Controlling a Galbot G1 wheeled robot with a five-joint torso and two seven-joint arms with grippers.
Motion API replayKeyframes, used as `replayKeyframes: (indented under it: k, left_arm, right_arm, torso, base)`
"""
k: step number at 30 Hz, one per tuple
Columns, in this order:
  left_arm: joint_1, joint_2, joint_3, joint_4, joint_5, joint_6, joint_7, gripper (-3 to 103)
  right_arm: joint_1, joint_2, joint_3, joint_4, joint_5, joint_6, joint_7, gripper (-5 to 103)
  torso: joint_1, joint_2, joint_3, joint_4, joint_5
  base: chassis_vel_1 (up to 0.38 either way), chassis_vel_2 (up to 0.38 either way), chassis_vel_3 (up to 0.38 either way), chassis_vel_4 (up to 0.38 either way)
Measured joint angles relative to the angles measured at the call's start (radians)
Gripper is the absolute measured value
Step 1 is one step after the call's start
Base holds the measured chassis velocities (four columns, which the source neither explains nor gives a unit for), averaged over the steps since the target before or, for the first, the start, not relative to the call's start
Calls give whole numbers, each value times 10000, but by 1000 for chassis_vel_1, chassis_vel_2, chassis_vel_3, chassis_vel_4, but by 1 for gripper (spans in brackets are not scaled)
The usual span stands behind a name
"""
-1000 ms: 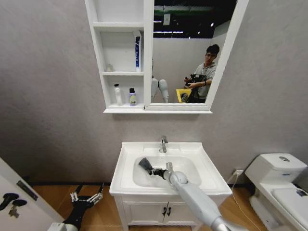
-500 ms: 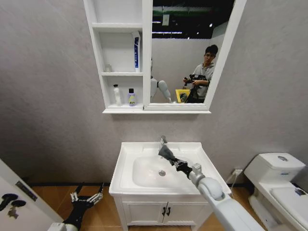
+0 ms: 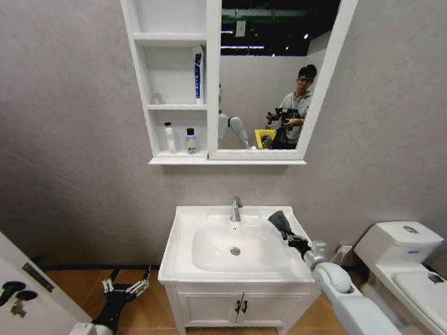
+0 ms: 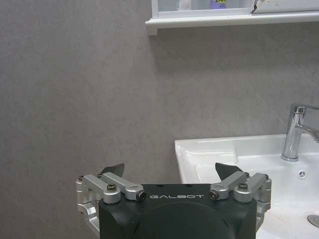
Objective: Move facial cleanser and shampoo from washbasin to cabinet, then wipe washbasin with towel.
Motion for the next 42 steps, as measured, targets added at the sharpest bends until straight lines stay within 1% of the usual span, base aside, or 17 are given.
replayKeyframes:
  k: [5, 13, 15, 17, 20, 21, 23, 26, 29, 30, 32, 36, 37, 38, 40, 41, 42]
  left_arm:
    - [0, 0, 0, 0, 0, 0, 0, 100]
    - [0, -1, 0, 0, 0, 0, 0, 100]
    - [0, 0, 1, 0, 0, 0, 0, 100]
    - [0, 0, 0, 0, 0, 0, 0, 100]
    - [0, 0, 0, 0, 0, 0, 0, 100]
    - [0, 0, 0, 0, 0, 0, 0, 100]
    - [0, 0, 0, 0, 0, 0, 0, 100]
    - [0, 0, 0, 0, 0, 0, 0, 100]
    - [0, 0, 0, 0, 0, 0, 0, 100]
    - [0, 0, 1, 0, 0, 0, 0, 100]
    - [0, 0, 0, 0, 0, 0, 1, 100]
    - [0, 0, 0, 0, 0, 0, 0, 100]
    - [0, 0, 0, 0, 0, 0, 0, 100]
    - [0, 0, 0, 0, 0, 0, 0, 100]
    - [1, 0, 1, 0, 0, 0, 0, 100]
    - [0, 0, 1, 0, 0, 0, 1, 100]
    - [0, -1, 0, 0, 0, 0, 0, 100]
  right_arm:
    - [118, -88, -103, -755, 537, 51, -219, 5]
    - [219, -321, -86, -1294, 544, 239, -438, 5]
    - [329, -398, -98, -1482, 589, 387, -674, 5]
    - [387, -402, -100, -1560, 599, 487, -814, 3]
    - [395, -379, -119, -1565, 681, 562, -887, 18]
    - [395, -379, -119, -1565, 681, 562, -887, 18]
    - [396, -356, -130, -1565, 683, 587, -888, 23]
    - [439, -267, -134, -1620, 681, 669, -802, 40]
    - [422, -228, -105, -1589, 663, 738, -687, 44]
    - [337, -201, -21, -1407, 636, 813, -610, 56]
    - [249, -188, 79, -1250, 545, 875, -595, 56]
    - [-724, -19, 1155, 279, -427, 993, -482, 78]
    - [-724, -19, 1155, 279, -427, 993, -482, 78]
    - [-1099, 60, 1542, 798, -771, 1073, -455, 83]
    - [-1389, 127, 1825, 1207, -990, 1141, -427, 83]
    - [-2198, 348, 2626, 2293, -1521, 1253, -333, 93]
    - [-2758, 586, 3204, 2973, -1818, 1250, -301, 97]
  torso:
    - [-1, 0, 0, -1, 0]
    - [-1, 0, 0, -3, 0]
    - [-1, 0, 0, -3, -1]
    - [0, 0, 0, -3, -1]
    - [0, 0, 0, -2, -1]
    - [0, 0, 0, -2, -1]
    - [0, 0, 0, -2, -1]
    - [-1, 0, 0, -2, -1]
    - [-1, 0, 0, -2, -1]
    - [0, 0, 0, -1, 0]
    - [0, 0, 0, 0, 0]
    - [-1, 0, -1, -1, -1]
    - [-1, 0, -1, -1, -1]
    - [-1, 0, -1, -1, -2]
    - [-1, 0, -1, 0, 0]
    - [0, 0, -1, 2, -1]
    - [0, 0, -1, 2, -7]
  base:
    - [0, 0, 0, 0]
    - [0, 0, 0, 0]
    - [0, 0, 0, 0]
    - [0, 0, 0, 0]
    - [0, 0, 0, 0]
    - [0, 0, 0, 0]
    - [0, 0, 0, 0]
    - [0, 0, 0, 0]
    - [0, 0, 0, 0]
    - [0, 0, 0, 0]
    - [0, 0, 0, 0]
    - [0, 0, 0, 0]
    - [0, 0, 0, 0]
    - [0, 0, 0, 0]
    - [0, 0, 0, 0]
    - [0, 0, 0, 0]
    - [0, 0, 0, 0]
